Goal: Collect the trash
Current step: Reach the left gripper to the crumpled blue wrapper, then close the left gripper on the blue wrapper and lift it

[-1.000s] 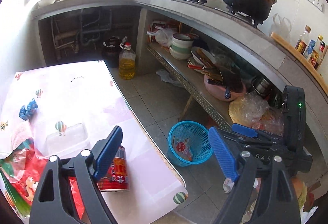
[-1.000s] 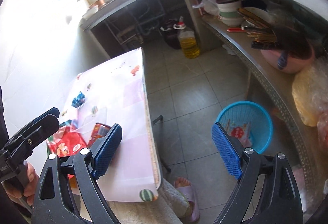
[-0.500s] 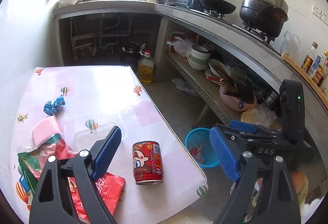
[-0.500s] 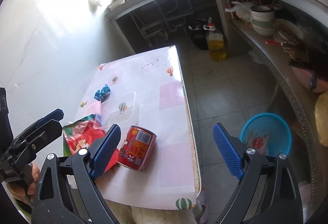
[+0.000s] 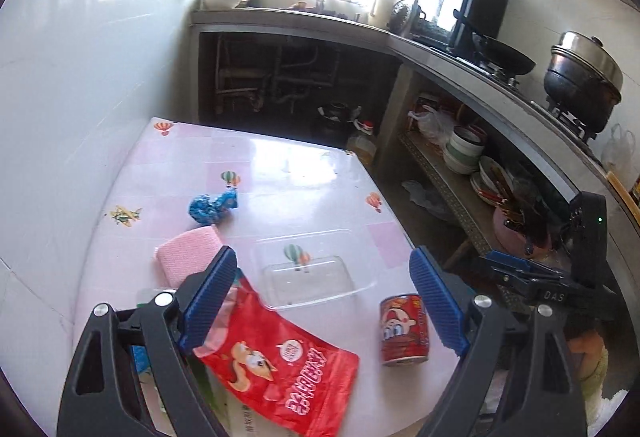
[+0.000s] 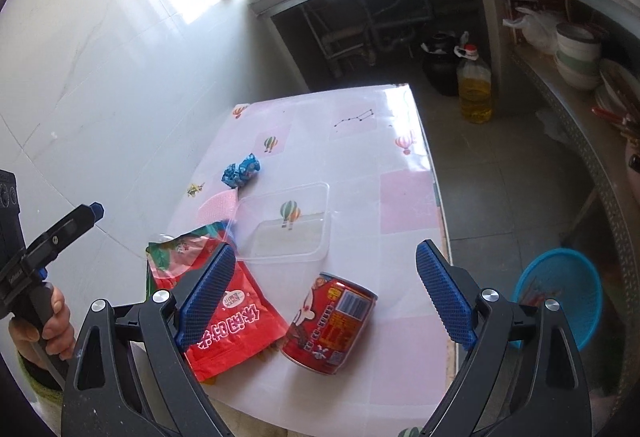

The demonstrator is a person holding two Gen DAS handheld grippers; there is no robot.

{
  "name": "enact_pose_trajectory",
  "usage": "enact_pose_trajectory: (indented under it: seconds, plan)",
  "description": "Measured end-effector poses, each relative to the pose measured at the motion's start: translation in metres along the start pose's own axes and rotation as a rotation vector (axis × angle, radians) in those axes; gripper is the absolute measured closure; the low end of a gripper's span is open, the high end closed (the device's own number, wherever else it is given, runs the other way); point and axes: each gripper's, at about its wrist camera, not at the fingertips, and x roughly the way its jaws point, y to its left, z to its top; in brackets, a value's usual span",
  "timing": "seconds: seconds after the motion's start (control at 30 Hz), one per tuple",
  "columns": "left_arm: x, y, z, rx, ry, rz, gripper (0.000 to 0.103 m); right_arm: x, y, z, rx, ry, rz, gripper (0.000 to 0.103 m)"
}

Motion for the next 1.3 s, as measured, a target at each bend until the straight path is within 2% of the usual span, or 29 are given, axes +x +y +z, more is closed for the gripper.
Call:
enact_pose_trajectory:
  seconds: [0.07,0.13,0.2,0.37,0.53,0.7,0.8,0.9,0.97,1.1,1.3]
  plan:
    - [0.008,0.019,0.008,-0.003,0.015,0.034,0.017,0.007,0.004,0.003,-0.01,0.016,0.01,0.015]
    - [0.023,0.04,0.018,-0.011,0.046,0.028,0.017,0.013,0.008,0.006,-0.015,0.025,0.021,0.015]
    - [0.045,0.06,0.03,-0.029,0.098,0.042,0.017,0.019,0.011,0.01,-0.023,0.031,0.028,0.015]
    - [0.116,0.098,0.055,-0.015,0.277,-0.003,0.017,0.029,0.018,0.019,-0.041,0.045,0.046,0.015]
    - [0.193,0.134,0.067,-0.058,0.435,0.019,0.017,0.041,0.021,0.026,-0.051,0.056,0.048,0.015]
    - [0.254,0.15,0.064,-0.01,0.543,0.084,0.017,0.052,0.018,0.031,-0.042,0.073,0.049,0.015]
    - [0.278,0.154,0.061,0.027,0.585,0.132,0.018,0.057,0.016,0.035,-0.044,0.078,0.045,0.015]
    - [0.296,0.161,0.06,0.006,0.64,0.127,0.026,0.061,0.015,0.037,-0.041,0.084,0.044,0.015]
    - [0.301,0.165,0.062,-0.016,0.636,0.12,0.028,0.064,0.014,0.037,-0.036,0.089,0.046,0.015]
    - [0.313,0.164,0.061,0.058,0.659,0.177,0.036,0.07,0.013,0.037,-0.028,0.103,0.053,0.015]
    - [0.327,0.165,0.055,0.103,0.69,0.196,0.05,0.074,0.011,0.037,-0.016,0.111,0.061,0.015]
